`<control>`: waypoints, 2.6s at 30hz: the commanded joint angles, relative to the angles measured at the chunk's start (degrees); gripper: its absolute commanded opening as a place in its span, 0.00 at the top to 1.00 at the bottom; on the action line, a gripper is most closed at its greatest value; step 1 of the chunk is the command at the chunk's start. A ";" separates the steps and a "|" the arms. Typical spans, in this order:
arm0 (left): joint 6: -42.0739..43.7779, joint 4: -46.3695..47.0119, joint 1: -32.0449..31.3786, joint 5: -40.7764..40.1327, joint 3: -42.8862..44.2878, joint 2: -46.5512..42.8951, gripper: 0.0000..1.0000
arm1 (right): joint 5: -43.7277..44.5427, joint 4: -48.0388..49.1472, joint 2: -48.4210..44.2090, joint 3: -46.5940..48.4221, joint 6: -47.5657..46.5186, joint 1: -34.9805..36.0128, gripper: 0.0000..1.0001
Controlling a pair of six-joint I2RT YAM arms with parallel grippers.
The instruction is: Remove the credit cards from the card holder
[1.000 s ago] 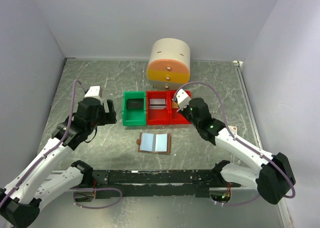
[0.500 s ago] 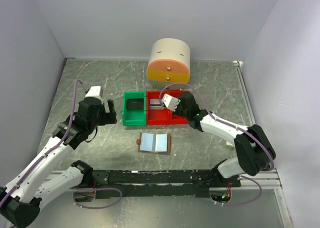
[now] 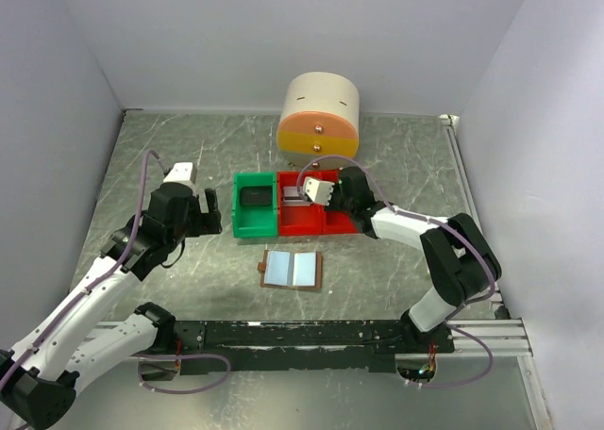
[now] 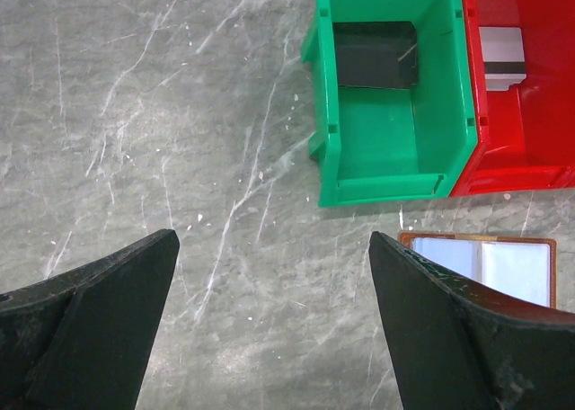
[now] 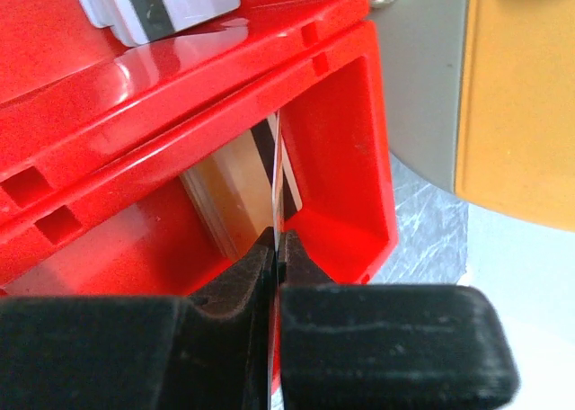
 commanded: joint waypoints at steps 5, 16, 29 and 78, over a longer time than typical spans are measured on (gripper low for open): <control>0.85 0.58 0.10 0.96 0.12 -0.16 0.01 | -2.81 4.28 4.34 1.73 -3.74 -0.78 1.00; 0.93 0.49 0.25 1.34 0.17 -0.59 0.01 | -2.56 5.81 6.82 1.34 -4.52 -0.77 0.93; 0.93 0.68 0.22 1.71 0.08 -0.12 0.01 | -5.52 -3.81 3.04 1.62 -1.04 -0.80 0.55; -8.77 20.41 -14.25 31.90 -8.54 21.07 0.16 | -1.90 -7.89 -25.48 -20.63 106.66 20.08 0.58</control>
